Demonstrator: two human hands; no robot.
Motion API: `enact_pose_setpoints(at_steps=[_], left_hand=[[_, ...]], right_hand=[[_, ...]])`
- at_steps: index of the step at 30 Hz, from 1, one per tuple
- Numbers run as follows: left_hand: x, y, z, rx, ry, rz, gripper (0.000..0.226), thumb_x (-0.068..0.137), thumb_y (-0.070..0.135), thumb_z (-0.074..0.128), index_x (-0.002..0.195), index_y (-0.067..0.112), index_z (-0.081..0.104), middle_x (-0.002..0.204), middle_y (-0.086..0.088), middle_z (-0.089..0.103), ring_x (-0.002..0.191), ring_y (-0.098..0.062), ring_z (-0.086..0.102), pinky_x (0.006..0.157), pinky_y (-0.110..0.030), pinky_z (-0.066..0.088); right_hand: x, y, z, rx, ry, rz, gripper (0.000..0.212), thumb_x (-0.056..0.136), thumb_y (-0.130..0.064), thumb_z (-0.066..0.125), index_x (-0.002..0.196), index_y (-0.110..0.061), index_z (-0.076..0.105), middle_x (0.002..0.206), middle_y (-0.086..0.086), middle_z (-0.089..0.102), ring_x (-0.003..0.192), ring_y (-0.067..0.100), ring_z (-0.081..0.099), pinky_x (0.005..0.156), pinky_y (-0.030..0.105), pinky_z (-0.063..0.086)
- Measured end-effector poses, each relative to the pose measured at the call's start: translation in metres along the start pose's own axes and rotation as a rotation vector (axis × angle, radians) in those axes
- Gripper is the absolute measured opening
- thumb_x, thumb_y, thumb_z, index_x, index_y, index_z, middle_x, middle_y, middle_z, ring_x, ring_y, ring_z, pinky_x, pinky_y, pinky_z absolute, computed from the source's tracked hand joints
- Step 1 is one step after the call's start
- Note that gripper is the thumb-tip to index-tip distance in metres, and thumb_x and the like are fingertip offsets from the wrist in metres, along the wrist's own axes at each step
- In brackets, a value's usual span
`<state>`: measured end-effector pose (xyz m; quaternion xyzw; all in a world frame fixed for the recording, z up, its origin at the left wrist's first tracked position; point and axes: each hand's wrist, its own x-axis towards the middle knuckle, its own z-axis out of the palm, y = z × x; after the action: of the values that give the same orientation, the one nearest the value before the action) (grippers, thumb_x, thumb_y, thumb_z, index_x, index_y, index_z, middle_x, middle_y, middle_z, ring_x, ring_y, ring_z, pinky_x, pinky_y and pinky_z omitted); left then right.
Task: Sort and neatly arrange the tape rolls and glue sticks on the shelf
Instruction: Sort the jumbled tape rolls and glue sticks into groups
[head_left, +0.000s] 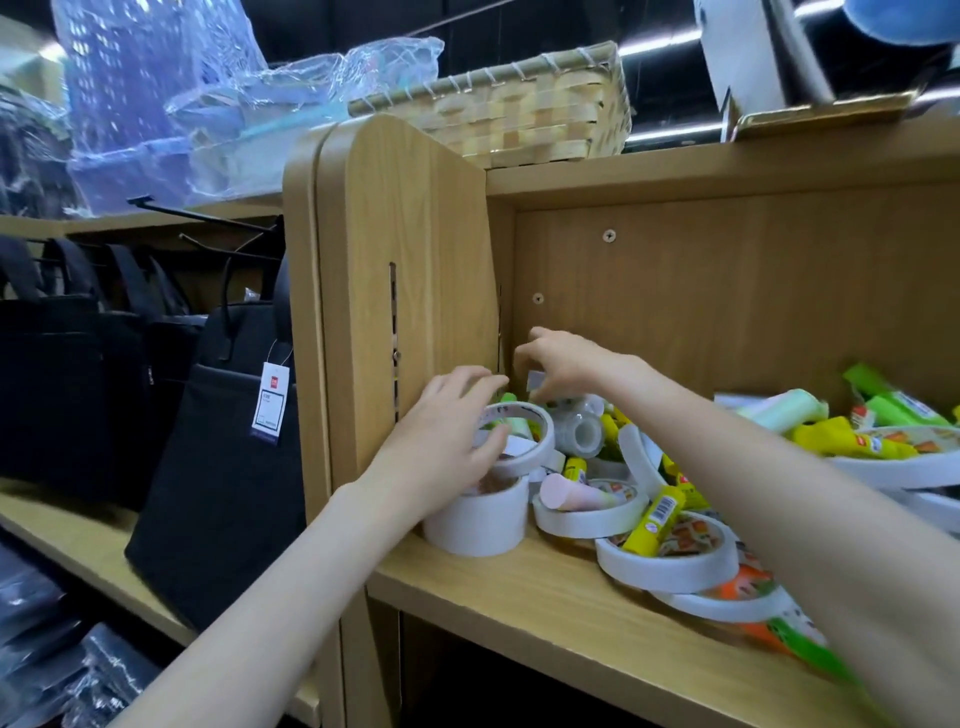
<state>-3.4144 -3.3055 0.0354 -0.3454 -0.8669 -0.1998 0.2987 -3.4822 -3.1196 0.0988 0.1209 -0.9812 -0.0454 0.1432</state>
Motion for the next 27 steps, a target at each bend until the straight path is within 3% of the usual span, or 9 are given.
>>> enact_pose_setpoints(at_steps=[3,7,9,11,13,16,20,24,27], left_hand=[[0.012,0.001,-0.009,0.095,-0.006,-0.022,0.043,0.095,0.02,0.042,0.138,0.018,0.04,0.138,0.001,0.039,0.122,-0.018,0.042,0.094,-0.027,0.035],[0.013,0.001,-0.004,0.156,-0.175,-0.091,0.046,0.095,0.016,0.041,0.14,0.019,0.036,0.142,-0.002,0.037,0.122,-0.022,0.044,0.095,-0.031,0.037],[0.011,0.001,-0.001,0.152,-0.206,-0.106,0.046,0.094,0.016,0.041,0.14,0.019,0.037,0.141,-0.002,0.038,0.122,-0.023,0.044,0.094,-0.031,0.037],[0.009,0.0,0.0,0.147,-0.232,-0.106,0.045,0.094,0.017,0.042,0.139,0.02,0.038,0.14,-0.001,0.038,0.122,-0.023,0.044,0.094,-0.032,0.036],[0.008,-0.001,0.001,0.137,-0.25,-0.108,0.042,0.095,0.019,0.041,0.137,0.021,0.042,0.139,0.001,0.041,0.121,-0.023,0.045,0.093,-0.031,0.036],[0.006,0.0,0.006,0.124,-0.25,-0.123,0.037,0.097,0.027,0.038,0.132,0.023,0.048,0.137,0.002,0.044,0.12,-0.022,0.045,0.091,-0.032,0.037],[0.001,0.005,0.017,0.068,-0.216,-0.162,0.04,0.098,0.036,0.035,0.13,0.017,0.049,0.14,-0.002,0.043,0.127,-0.023,0.038,0.099,-0.033,0.032],[-0.008,0.013,0.026,0.04,-0.18,-0.191,0.045,0.099,0.038,0.031,0.135,0.013,0.042,0.149,-0.005,0.032,0.137,-0.02,0.022,0.11,-0.03,0.019],[-0.011,0.012,0.029,-0.008,-0.129,-0.212,0.043,0.099,0.036,0.031,0.134,0.014,0.044,0.149,-0.004,0.032,0.137,-0.019,0.021,0.11,-0.029,0.018]], right_hand=[[0.009,-0.002,-0.008,-0.066,-0.211,-0.077,0.049,0.075,-0.028,0.07,0.122,-0.029,0.059,0.115,0.002,0.047,0.103,0.022,0.05,0.09,0.04,0.047],[0.02,-0.005,0.008,-0.023,-0.421,-0.086,0.039,0.07,-0.032,0.07,0.108,-0.033,0.061,0.104,-0.004,0.057,0.094,0.023,0.059,0.086,0.045,0.053],[0.019,-0.006,0.012,-0.015,-0.425,-0.138,0.041,0.069,-0.035,0.067,0.11,-0.035,0.061,0.104,-0.003,0.059,0.095,0.025,0.06,0.083,0.046,0.054],[0.013,-0.005,0.007,0.071,-0.387,-0.177,0.034,0.077,-0.029,0.065,0.11,-0.037,0.062,0.09,-0.009,0.056,0.082,0.013,0.057,0.074,0.033,0.053],[0.009,0.001,0.001,0.167,-0.292,-0.177,0.022,0.084,-0.022,0.063,0.104,-0.031,0.064,0.071,-0.012,0.045,0.064,0.006,0.043,0.058,0.019,0.038],[0.004,0.009,-0.003,0.276,-0.212,-0.179,0.008,0.082,-0.019,0.065,0.089,-0.023,0.067,0.074,-0.006,0.054,0.066,0.008,0.044,0.058,0.018,0.036],[0.006,0.003,-0.004,0.211,-0.296,-0.105,0.008,0.081,-0.019,0.063,0.09,-0.019,0.063,0.077,-0.005,0.057,0.068,0.012,0.052,0.058,0.024,0.045],[0.009,-0.013,-0.013,0.088,-0.465,-0.143,0.033,0.086,-0.019,0.061,0.117,-0.031,0.058,0.102,-0.007,0.064,0.089,0.015,0.057,0.073,0.024,0.045],[0.014,-0.023,-0.012,-0.026,-0.554,-0.158,0.027,0.086,-0.01,0.054,0.102,-0.031,0.06,0.087,-0.004,0.064,0.081,0.02,0.059,0.058,0.019,0.047]])
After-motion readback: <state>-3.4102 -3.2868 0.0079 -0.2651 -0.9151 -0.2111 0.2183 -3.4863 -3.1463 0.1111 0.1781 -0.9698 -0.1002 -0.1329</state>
